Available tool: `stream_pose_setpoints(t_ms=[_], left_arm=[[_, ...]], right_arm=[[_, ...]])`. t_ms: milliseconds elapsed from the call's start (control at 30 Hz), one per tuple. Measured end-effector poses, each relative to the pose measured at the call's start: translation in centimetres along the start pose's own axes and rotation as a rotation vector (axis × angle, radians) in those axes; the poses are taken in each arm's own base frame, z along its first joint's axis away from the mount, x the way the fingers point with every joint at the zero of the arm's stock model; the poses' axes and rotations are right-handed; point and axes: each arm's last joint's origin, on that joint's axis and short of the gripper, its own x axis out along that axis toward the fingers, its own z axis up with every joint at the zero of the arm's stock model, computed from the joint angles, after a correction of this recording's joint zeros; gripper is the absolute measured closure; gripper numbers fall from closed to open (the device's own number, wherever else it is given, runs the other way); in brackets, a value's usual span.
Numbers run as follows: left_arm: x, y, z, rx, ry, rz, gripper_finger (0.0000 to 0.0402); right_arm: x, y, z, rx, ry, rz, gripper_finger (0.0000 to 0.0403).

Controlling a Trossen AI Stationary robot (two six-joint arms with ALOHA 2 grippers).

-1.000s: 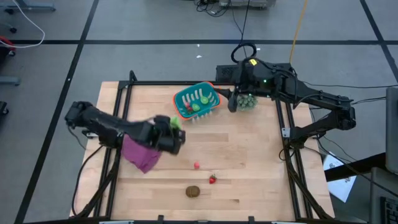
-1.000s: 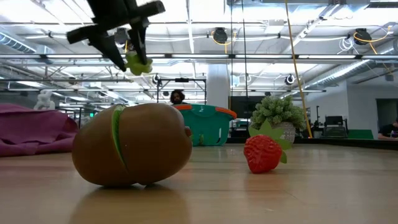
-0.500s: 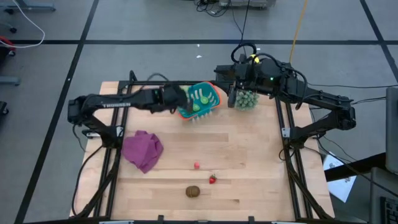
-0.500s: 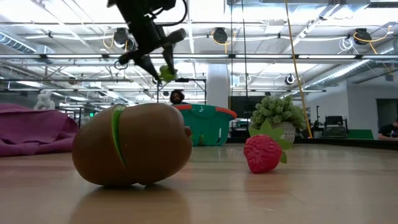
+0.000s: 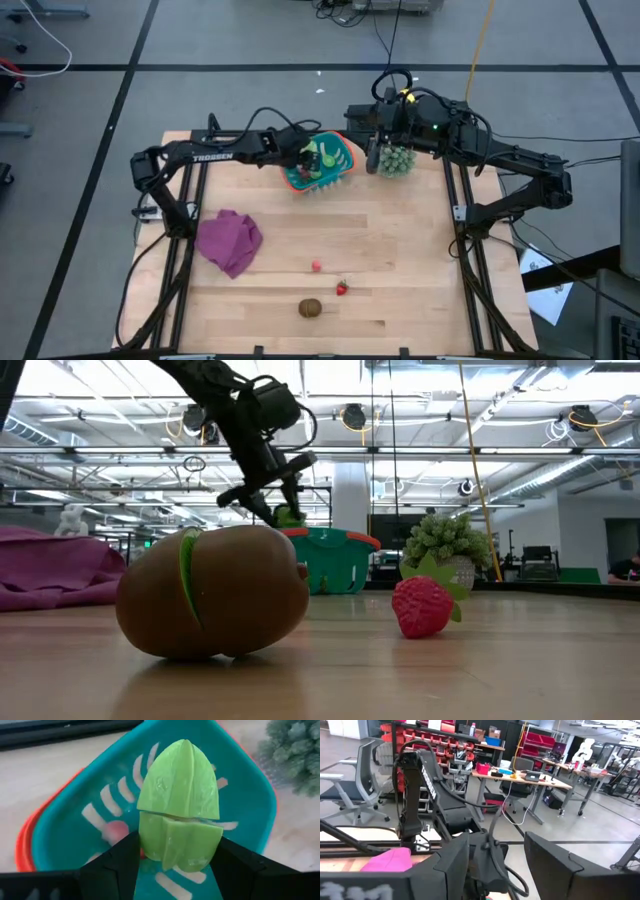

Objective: Pick and placing Produce into tupperware
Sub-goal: Put the star fruit into the blue basket

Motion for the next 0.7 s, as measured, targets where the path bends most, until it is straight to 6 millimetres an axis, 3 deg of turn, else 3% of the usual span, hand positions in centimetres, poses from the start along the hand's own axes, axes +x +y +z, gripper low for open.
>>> stream_pose_setpoints(t_ms=[700], left_arm=[[0.55,0.41,-0.68,0.046,0.056,0.054,0.0192]], right_arm=[[0.0,-0.01,0.07,0.008,-0.007,-0.001,0.022]])
